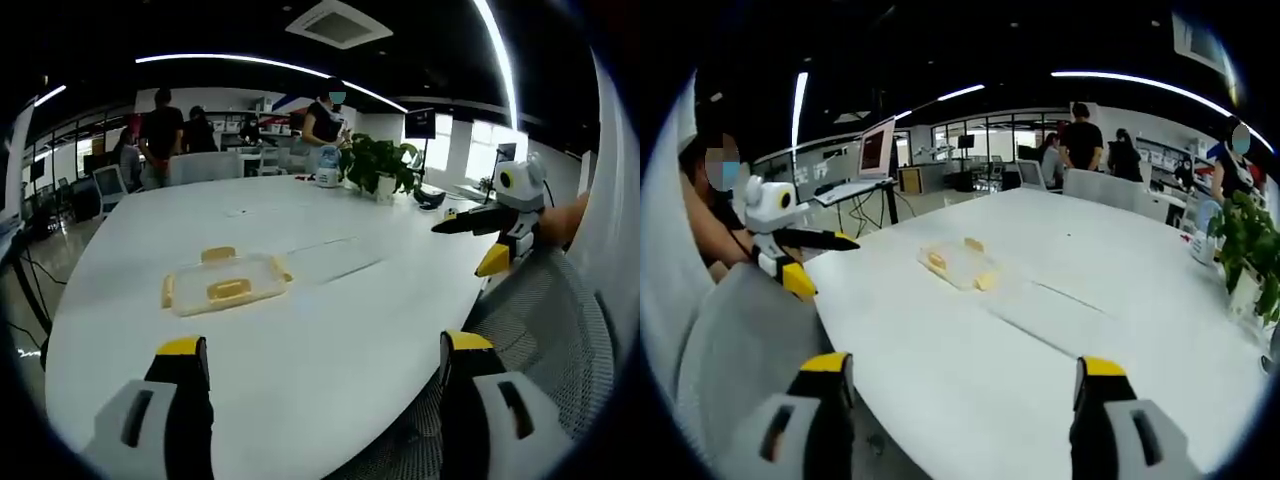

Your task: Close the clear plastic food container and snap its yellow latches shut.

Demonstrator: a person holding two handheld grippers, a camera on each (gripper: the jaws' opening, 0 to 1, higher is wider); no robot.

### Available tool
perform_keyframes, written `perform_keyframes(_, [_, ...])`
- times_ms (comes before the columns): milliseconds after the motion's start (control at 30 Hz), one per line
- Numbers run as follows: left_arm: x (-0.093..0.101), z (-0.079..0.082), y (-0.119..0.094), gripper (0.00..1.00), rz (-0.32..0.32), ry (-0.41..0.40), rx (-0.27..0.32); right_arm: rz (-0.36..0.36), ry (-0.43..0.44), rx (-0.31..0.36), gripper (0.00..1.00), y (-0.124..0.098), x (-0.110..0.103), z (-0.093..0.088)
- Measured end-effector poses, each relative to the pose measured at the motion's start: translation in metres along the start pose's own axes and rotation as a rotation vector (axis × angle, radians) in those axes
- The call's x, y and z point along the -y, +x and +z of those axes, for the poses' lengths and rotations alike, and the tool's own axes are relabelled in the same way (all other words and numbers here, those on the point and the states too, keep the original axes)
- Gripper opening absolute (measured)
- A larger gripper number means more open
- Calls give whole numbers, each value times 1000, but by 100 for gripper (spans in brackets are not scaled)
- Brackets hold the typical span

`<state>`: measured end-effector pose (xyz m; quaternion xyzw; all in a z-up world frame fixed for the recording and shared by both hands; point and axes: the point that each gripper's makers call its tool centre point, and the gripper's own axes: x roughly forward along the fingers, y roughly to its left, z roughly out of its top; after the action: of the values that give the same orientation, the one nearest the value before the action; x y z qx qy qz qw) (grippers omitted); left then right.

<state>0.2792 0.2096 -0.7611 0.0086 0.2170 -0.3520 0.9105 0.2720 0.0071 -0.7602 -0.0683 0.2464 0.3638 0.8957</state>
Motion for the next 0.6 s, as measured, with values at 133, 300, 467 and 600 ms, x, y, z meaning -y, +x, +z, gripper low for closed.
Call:
perform_keyframes(133, [0,0,0,95,-2,1,-3,3,-7,-7,91,0,-1,-1])
perform_keyframes(300, [0,0,0,95,1,3,-3,3,-7,-7,90,0,-1,-1])
perform_keyframes(467, [1,0,0,94,0,1,-4,5,-9,-8,90,0,-2,0])
perform_keyframes(600, [1,0,0,94,-2,4,-6,3,-3,-7,90,0,-1,-1])
